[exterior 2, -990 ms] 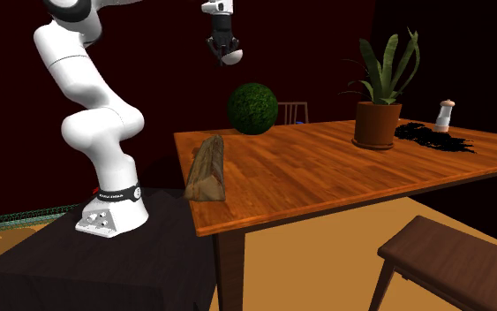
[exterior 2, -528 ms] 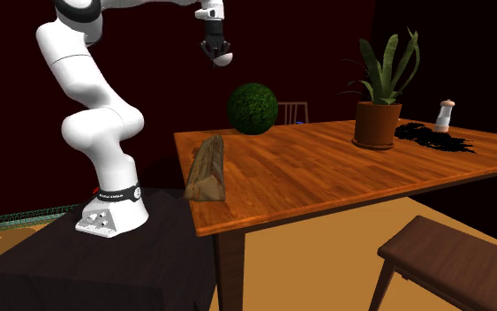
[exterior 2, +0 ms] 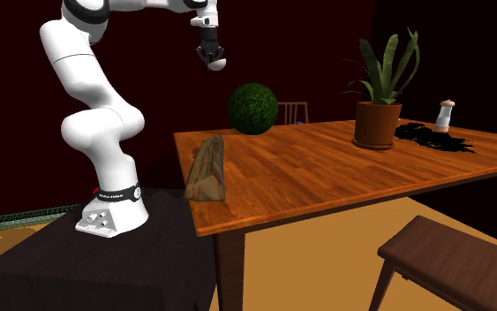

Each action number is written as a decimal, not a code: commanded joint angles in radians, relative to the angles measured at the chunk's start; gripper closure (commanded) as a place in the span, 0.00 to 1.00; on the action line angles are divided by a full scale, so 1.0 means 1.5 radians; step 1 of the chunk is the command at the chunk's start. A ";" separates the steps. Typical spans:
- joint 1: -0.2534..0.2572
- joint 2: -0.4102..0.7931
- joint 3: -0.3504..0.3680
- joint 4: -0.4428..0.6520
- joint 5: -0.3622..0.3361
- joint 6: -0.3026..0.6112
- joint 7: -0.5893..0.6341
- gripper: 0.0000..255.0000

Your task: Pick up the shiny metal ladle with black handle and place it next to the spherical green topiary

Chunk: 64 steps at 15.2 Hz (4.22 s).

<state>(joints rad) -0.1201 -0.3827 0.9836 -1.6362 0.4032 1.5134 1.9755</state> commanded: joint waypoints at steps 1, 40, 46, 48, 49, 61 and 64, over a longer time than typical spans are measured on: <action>0.004 -0.008 -0.002 -0.024 0.006 0.017 -0.005 1.00; 0.027 -0.043 0.081 -0.375 0.083 0.347 -0.074 1.00; 0.011 -0.022 0.120 -0.410 0.086 0.405 -0.075 1.00; 0.003 -0.013 0.135 -0.421 0.085 0.425 -0.074 1.00; -0.001 -0.009 0.143 -0.426 0.085 0.435 -0.074 1.00; -0.106 0.068 0.288 -0.480 0.055 0.566 -0.053 1.00; -0.121 0.076 0.305 -0.483 0.049 0.578 -0.049 1.00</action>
<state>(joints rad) -0.3058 -0.2698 1.4380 -2.3526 0.4758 2.3952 1.9010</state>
